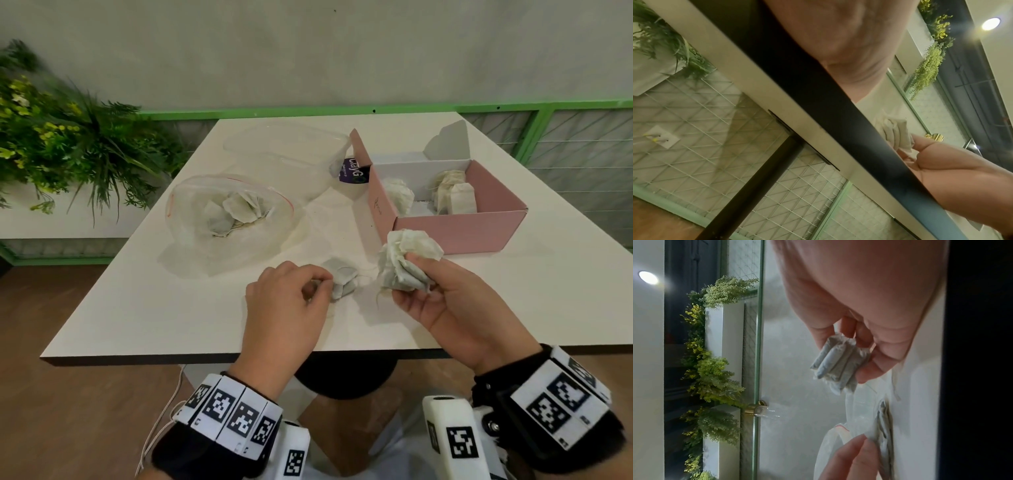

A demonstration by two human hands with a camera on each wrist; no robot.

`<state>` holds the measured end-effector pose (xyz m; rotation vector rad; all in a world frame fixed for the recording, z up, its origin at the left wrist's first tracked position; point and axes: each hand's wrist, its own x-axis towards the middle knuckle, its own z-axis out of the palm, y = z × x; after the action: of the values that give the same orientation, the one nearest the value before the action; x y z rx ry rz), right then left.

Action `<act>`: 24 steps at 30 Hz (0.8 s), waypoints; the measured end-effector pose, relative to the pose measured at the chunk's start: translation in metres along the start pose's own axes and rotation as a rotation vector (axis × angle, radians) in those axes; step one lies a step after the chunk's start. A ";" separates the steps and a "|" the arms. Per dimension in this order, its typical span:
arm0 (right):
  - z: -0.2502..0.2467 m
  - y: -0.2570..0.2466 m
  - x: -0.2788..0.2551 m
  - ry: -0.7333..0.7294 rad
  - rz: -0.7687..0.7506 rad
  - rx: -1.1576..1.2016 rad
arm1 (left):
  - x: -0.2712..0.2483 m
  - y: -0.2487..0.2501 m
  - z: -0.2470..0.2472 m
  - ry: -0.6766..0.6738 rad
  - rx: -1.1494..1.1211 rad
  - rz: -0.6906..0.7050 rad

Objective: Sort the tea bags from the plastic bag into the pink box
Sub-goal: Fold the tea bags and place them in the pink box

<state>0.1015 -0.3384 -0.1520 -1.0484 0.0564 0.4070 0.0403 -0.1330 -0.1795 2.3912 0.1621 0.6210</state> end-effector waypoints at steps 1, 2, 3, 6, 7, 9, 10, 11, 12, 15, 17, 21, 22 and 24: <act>0.001 -0.002 0.000 -0.001 0.019 -0.026 | -0.001 0.000 -0.002 0.018 -0.078 0.000; 0.003 -0.005 0.001 -0.002 0.037 -0.068 | -0.002 0.001 -0.004 0.038 -0.161 -0.010; 0.004 -0.008 0.002 0.000 0.049 -0.132 | -0.004 0.002 -0.006 0.062 -0.236 -0.020; 0.014 -0.021 0.004 0.005 -0.001 -0.380 | -0.008 0.003 -0.012 0.122 -0.394 -0.042; 0.019 -0.026 0.005 0.005 -0.028 -0.452 | -0.008 0.002 -0.013 0.121 -0.458 -0.057; 0.031 -0.038 0.008 -0.005 -0.090 -0.550 | -0.009 0.001 -0.015 0.101 -0.603 -0.087; 0.038 -0.043 0.009 -0.011 -0.120 -0.575 | -0.009 0.000 -0.016 0.086 -0.662 -0.097; 0.046 -0.048 0.010 -0.014 -0.146 -0.590 | -0.008 -0.001 -0.018 0.067 -0.710 -0.103; 0.055 -0.053 0.011 -0.014 -0.170 -0.600 | -0.007 -0.002 -0.020 0.043 -0.750 -0.109; 0.082 -0.062 0.015 -0.026 -0.221 -0.596 | -0.006 -0.002 -0.030 -0.085 -0.820 -0.134; 0.098 -0.063 0.019 -0.050 -0.229 -0.567 | -0.005 0.000 -0.035 -0.202 -0.810 -0.132; 0.131 -0.057 0.026 -0.055 -0.204 -0.539 | -0.004 0.001 -0.043 -0.346 -0.767 -0.133; 0.137 -0.055 0.027 -0.050 -0.195 -0.546 | -0.004 0.001 -0.043 -0.353 -0.765 -0.138; 0.145 -0.049 0.028 -0.063 -0.170 -0.559 | -0.002 -0.002 -0.040 -0.346 -0.766 -0.153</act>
<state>0.1238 -0.2277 -0.0451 -1.5767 -0.2140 0.3052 0.0193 -0.1090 -0.1543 1.6816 -0.0422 0.1388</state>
